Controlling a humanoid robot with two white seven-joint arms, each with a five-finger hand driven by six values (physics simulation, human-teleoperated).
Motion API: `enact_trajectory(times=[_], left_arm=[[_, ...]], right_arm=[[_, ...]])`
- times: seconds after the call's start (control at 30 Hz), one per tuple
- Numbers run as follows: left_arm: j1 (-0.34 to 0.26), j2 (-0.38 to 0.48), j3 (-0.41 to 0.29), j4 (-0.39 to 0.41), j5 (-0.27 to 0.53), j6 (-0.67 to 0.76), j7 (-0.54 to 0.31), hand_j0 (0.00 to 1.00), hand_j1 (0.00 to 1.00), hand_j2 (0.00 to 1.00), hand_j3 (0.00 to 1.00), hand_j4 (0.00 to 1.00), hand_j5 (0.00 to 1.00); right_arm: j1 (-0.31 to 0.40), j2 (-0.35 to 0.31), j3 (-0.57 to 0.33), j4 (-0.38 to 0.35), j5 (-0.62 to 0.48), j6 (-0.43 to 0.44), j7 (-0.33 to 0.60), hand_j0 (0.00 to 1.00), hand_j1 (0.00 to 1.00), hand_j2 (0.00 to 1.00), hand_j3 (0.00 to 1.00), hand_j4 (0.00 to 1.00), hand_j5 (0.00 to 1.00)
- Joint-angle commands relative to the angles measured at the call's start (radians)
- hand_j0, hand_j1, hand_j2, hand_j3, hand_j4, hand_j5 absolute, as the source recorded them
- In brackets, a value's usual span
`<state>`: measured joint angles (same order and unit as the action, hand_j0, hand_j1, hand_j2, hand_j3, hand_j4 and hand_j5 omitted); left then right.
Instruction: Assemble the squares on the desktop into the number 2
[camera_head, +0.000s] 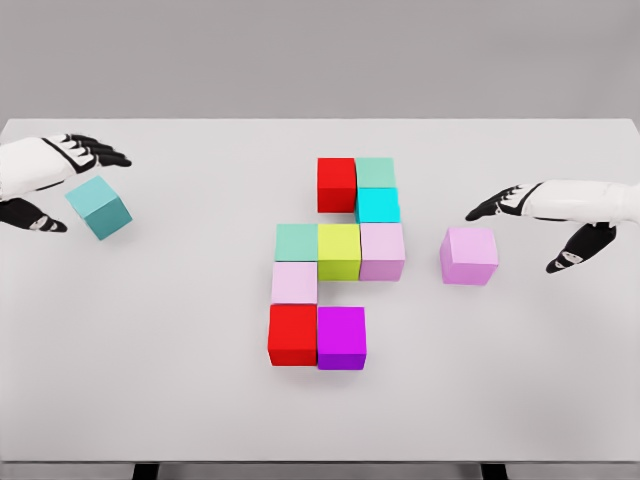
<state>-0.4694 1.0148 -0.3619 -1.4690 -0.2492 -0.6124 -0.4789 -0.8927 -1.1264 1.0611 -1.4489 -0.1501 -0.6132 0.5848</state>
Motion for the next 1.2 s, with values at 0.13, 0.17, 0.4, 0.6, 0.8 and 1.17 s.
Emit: enact_trajectory(times=[0.13,0.17,0.4,0.6,0.8,1.17], left_arm=[[-0.028,0.007,-0.072,0.082,-0.053,0.002,0.000,1.00,1.00,1.00,1.00,1.00,1.00],[-0.037,0.005,-0.072,0.094,-0.054,0.002,0.002,1.00,1.00,1.00,1.00,1.00,1.00],[-0.120,-0.045,-0.123,0.208,-0.160,0.002,0.002,1.00,1.00,1.00,1.00,1.00,1.00],[-0.137,-0.097,-0.133,0.223,-0.216,0.002,0.006,1.00,1.00,1.00,1.00,1.00,1.00],[-0.140,-0.119,-0.138,0.265,-0.232,0.002,0.023,1.00,1.00,1.00,1.00,1.00,1.00],[-0.153,-0.137,-0.137,0.329,-0.225,0.002,0.048,1.00,1.00,1.00,1.00,1.00,1.00]], right_arm=[[-0.011,-0.001,0.007,0.001,-0.003,0.002,-0.011,1.00,1.00,1.00,1.00,1.00,1.00],[-0.011,-0.004,0.010,0.001,-0.003,0.002,-0.014,1.00,1.00,1.00,1.00,1.00,1.00],[-0.022,-0.003,0.013,0.034,0.000,0.002,-0.011,1.00,1.00,1.00,1.00,1.00,1.00],[-0.109,0.017,-0.003,0.044,0.280,0.002,-0.017,1.00,1.00,1.00,1.00,1.00,1.00],[-0.074,0.093,-0.098,0.042,0.411,0.002,-0.016,1.00,1.00,1.00,1.00,1.00,1.00],[-0.091,0.091,-0.066,-0.001,0.423,0.002,-0.016,1.00,1.00,1.00,1.00,1.00,1.00]])
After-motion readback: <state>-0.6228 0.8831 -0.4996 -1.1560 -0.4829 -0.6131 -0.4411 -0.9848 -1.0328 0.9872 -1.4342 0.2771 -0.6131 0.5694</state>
